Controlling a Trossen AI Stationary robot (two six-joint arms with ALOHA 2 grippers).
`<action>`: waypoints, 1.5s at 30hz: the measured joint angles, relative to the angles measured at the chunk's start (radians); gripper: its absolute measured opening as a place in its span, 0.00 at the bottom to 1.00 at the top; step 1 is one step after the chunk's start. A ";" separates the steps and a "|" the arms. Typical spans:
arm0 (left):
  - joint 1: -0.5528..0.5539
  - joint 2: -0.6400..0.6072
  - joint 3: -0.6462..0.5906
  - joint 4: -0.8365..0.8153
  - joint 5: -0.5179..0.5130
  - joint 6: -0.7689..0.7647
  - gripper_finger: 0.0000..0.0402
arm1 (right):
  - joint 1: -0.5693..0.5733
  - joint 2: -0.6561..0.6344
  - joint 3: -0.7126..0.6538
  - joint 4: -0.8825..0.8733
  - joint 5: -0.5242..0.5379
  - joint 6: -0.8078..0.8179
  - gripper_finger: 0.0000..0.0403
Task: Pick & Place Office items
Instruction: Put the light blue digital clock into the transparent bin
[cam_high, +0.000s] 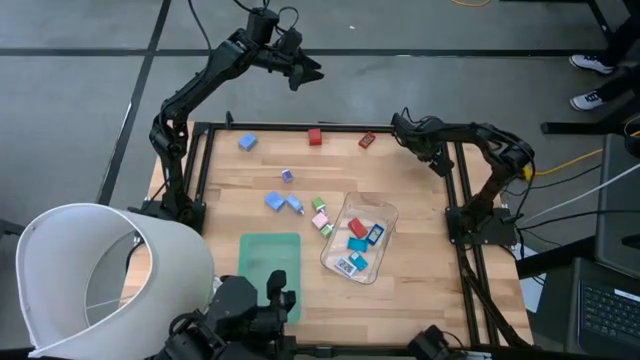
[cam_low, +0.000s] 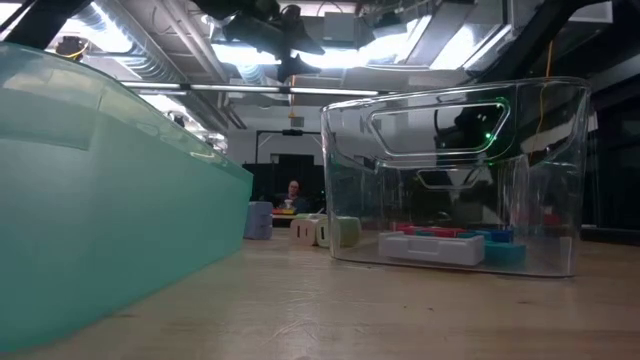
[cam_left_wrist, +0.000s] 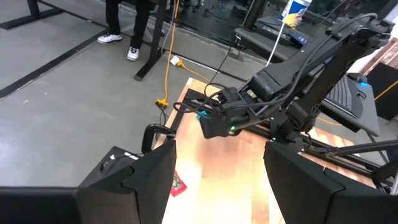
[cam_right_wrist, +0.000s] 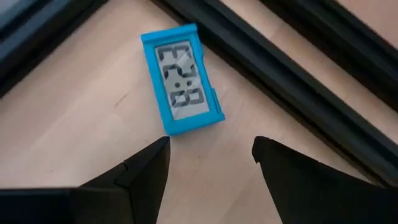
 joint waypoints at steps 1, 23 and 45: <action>0.000 0.000 0.000 0.000 0.000 0.000 0.60 | -0.002 -0.003 0.000 -0.002 0.006 -0.007 0.61; 0.000 0.000 -0.011 -0.011 -0.009 0.008 0.60 | -0.071 -0.003 0.002 0.044 -0.083 -0.278 0.70; 0.027 -0.005 -0.048 0.122 -0.019 -0.079 0.60 | 0.081 -0.129 0.166 0.079 0.059 -0.677 0.70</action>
